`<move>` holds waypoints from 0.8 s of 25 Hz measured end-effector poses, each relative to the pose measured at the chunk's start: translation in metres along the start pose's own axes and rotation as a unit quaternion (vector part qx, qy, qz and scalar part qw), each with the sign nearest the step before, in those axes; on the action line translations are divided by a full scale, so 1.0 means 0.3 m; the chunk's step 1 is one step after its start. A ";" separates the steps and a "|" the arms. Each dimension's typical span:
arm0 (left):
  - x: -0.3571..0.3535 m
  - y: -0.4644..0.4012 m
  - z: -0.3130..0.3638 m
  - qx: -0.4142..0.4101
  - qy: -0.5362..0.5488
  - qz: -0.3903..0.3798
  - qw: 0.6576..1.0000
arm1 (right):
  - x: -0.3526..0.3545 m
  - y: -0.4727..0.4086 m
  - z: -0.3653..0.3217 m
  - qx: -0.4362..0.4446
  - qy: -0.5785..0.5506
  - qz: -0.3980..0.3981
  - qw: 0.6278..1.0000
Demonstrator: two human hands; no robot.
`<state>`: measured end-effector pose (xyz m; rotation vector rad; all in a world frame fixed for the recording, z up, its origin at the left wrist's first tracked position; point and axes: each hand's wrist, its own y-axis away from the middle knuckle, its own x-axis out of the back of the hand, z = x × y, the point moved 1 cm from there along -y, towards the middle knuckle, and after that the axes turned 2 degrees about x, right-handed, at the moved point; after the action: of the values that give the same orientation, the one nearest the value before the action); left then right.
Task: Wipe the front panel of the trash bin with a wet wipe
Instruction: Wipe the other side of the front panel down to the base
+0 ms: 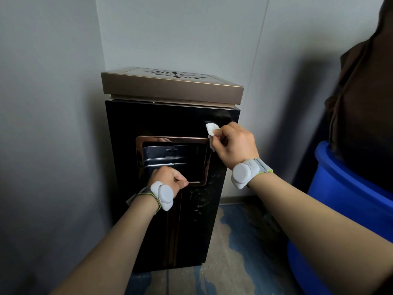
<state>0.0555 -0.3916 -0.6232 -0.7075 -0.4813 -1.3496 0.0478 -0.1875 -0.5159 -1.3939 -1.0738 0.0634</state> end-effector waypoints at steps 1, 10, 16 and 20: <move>0.000 0.000 0.000 0.000 0.000 0.000 1.000 | 0.004 0.002 0.005 -0.002 0.003 -0.003 1.000; 0.003 0.001 0.003 -0.006 -0.004 0.001 1.000 | 0.033 0.014 0.055 -0.031 0.016 0.006 0.999; 0.006 0.004 0.004 0.003 0.001 0.001 1.000 | 0.052 0.016 0.076 -0.045 0.024 0.016 0.999; 0.005 0.005 0.007 0.005 -0.002 0.000 1.000 | 0.067 0.019 0.087 -0.058 0.032 0.016 0.998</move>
<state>0.0573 -0.3911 -0.6209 -0.7018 -0.4908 -1.3451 0.0454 -0.1542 -0.5141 -1.5090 -1.0155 -0.0196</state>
